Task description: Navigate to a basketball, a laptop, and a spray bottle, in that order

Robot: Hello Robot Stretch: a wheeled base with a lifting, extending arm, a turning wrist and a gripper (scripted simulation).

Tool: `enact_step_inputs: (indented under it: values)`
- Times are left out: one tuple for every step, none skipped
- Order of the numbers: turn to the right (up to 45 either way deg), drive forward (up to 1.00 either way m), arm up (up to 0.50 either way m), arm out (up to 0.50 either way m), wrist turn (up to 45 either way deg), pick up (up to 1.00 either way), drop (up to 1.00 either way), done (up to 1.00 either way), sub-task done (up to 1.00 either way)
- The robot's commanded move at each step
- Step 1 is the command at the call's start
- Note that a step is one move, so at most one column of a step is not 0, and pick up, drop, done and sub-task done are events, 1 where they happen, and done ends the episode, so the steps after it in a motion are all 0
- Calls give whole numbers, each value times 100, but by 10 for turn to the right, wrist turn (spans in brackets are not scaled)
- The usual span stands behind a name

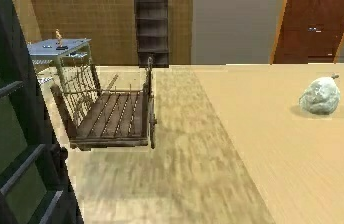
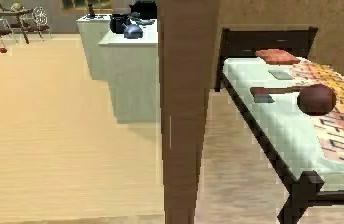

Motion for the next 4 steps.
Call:
enact_step_inputs:
  values:
    - [450,0,0,0,0,0,0,0,0]
    - [60,0,0,0,0,0,0,0,0]
    - [0,100,0,0,0,0,0,0,0]
    - [0,100,0,0,0,0,0,0,0]
